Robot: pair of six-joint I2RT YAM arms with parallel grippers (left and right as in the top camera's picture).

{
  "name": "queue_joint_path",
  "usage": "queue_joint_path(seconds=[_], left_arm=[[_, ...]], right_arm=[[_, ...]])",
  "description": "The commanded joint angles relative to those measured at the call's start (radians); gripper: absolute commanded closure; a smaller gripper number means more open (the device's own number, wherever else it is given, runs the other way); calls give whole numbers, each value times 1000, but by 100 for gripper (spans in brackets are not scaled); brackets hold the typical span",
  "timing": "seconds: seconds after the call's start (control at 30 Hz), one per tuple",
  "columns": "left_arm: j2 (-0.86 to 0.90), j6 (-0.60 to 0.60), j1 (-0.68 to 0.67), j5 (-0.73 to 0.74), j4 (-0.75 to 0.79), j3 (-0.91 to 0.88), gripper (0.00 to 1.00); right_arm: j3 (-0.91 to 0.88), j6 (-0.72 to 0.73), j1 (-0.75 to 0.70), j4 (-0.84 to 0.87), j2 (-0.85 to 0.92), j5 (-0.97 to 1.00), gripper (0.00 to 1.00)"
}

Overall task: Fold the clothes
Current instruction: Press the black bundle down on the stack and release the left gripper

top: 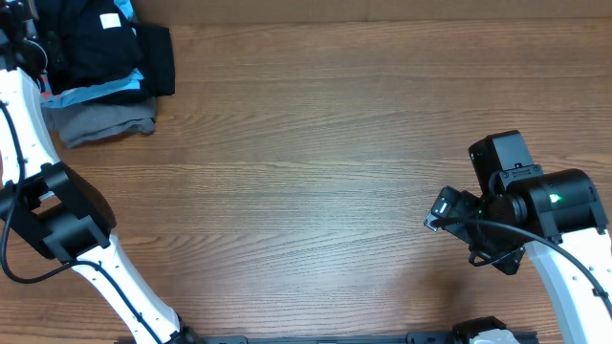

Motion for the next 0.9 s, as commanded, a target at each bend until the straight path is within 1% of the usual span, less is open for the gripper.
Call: queue_joint_path(seconds=[0.0, 0.03, 0.07, 0.13, 0.2, 0.23, 0.27, 0.3, 0.33, 0.4, 0.43, 0.47, 0.5, 0.57, 0.63, 0.7, 0.73, 0.77, 0.8, 0.83, 0.87], left_arm=[[41, -5, 17, -45, 10, 33, 75], [53, -6, 17, -48, 8, 33, 70], [61, -10, 17, -53, 3, 33, 60], [73, -32, 18, -83, -6, 33, 34], [71, -47, 18, -104, -10, 34, 34], [64, -50, 18, -104, -10, 34, 29], [52, -53, 18, -104, -10, 35, 18], [31, -78, 18, -105, -10, 35, 15], [16, -97, 18, -105, -9, 35, 19], [-21, -143, 18, -104, -10, 35, 35], [-43, -172, 17, -105, -7, 35, 39], [-63, -198, 17, -105, -4, 35, 39], [-108, -239, 16, -104, 6, 35, 34], [-150, -250, 10, -103, 19, 35, 34], [-182, -260, 0, -99, 28, 35, 37], [-196, -260, -10, -85, 35, 35, 44], [-198, -261, -18, -83, 43, 35, 52], [-196, -264, -26, -85, 53, 35, 69], [-189, -263, -32, -85, 60, 35, 84], [-183, -264, -39, -86, 67, 35, 96], [-171, -263, -47, -86, 85, 35, 96]], right_arm=[[30, 5, -3, 1, 0, 18, 0], [30, 5, -3, 1, 0, 17, 0], [30, 5, -3, 2, 0, 17, 0], [30, 5, -3, 2, 0, 17, 0], [30, 5, -3, 2, 0, 17, 0], [30, 5, -3, 2, 0, 17, 0], [30, 5, -3, 2, 0, 17, 0], [30, 5, -3, 2, 0, 18, 0], [30, 5, -3, 2, 0, 18, 0], [30, 1, -3, 2, 0, 18, 0], [30, 1, -3, 2, 0, 18, 0], [30, 1, -3, 3, 0, 18, 0], [30, 0, -3, 5, 0, 18, 0], [30, -5, -3, 5, 0, 18, 0], [30, -21, -3, 6, 0, 18, 0], [30, -22, -3, 10, 0, 23, 0], [30, -22, -3, 13, 0, 25, 0], [30, -22, -3, 17, 0, 25, 0], [30, -22, -3, 18, 0, 25, 0], [30, -22, -3, 17, 0, 25, 0], [30, -22, -3, 17, 0, 25, 0]])
